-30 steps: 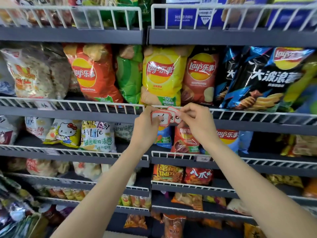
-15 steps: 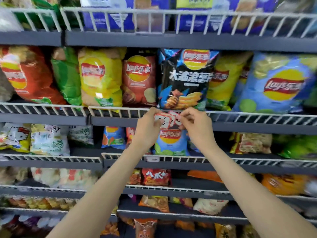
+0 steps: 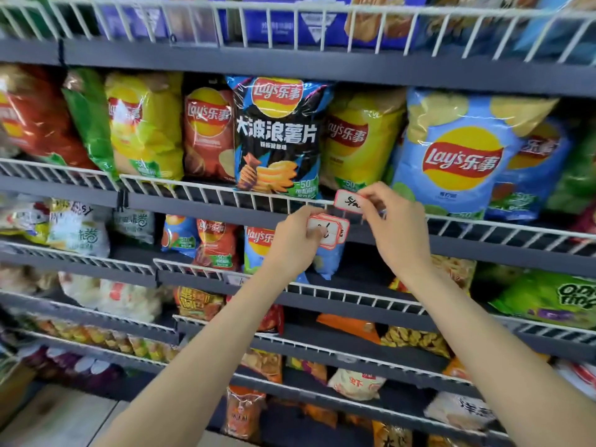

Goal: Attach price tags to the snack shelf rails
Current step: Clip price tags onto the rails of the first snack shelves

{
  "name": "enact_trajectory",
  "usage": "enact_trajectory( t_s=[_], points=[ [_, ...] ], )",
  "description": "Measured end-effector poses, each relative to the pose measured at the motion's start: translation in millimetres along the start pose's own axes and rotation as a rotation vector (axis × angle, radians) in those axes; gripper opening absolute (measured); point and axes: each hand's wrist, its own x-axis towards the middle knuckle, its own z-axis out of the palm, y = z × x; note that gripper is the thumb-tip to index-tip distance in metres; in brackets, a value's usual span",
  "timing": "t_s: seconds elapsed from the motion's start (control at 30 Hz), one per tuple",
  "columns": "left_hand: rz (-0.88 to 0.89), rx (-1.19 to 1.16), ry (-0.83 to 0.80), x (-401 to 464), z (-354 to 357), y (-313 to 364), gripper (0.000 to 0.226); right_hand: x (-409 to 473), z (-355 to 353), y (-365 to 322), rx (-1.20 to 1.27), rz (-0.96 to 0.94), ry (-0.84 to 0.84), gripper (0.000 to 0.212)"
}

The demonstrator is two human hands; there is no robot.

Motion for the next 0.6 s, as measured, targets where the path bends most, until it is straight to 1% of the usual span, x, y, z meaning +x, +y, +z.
enact_trajectory(
  t_s=[0.07, 0.13, 0.23, 0.3, 0.5, 0.6],
  points=[
    [0.011, 0.015, -0.035, 0.6, 2.1, 0.7, 0.038, 1.2, -1.5, 1.2, -0.048, -0.042, 0.031, 0.010],
    [0.016, -0.026, -0.068, -0.1, 3.9, 1.3, 0.041, 1.3, -2.4, 2.5, -0.072, -0.049, 0.048, 0.010],
    [0.007, -0.094, -0.128, -1.4, 7.4, 2.5, 0.047, 1.2, -5.3, 6.9, -0.087, -0.037, 0.034, 0.011],
    [0.001, -0.123, -0.139, -1.9, 9.2, 2.2, 0.049, 1.5, -6.9, 11.0, -0.081, -0.024, 0.018, 0.012],
    [-0.010, -0.154, -0.094, -2.7, 9.9, -1.8, 0.041, 4.6, -10.3, 14.0, -0.120, 0.007, -0.030, 0.014],
    [-0.019, -0.080, -0.168, -6.3, 10.4, -5.3, 0.037, 6.8, -13.1, 13.9, -0.168, 0.003, -0.061, 0.014]
  ],
)
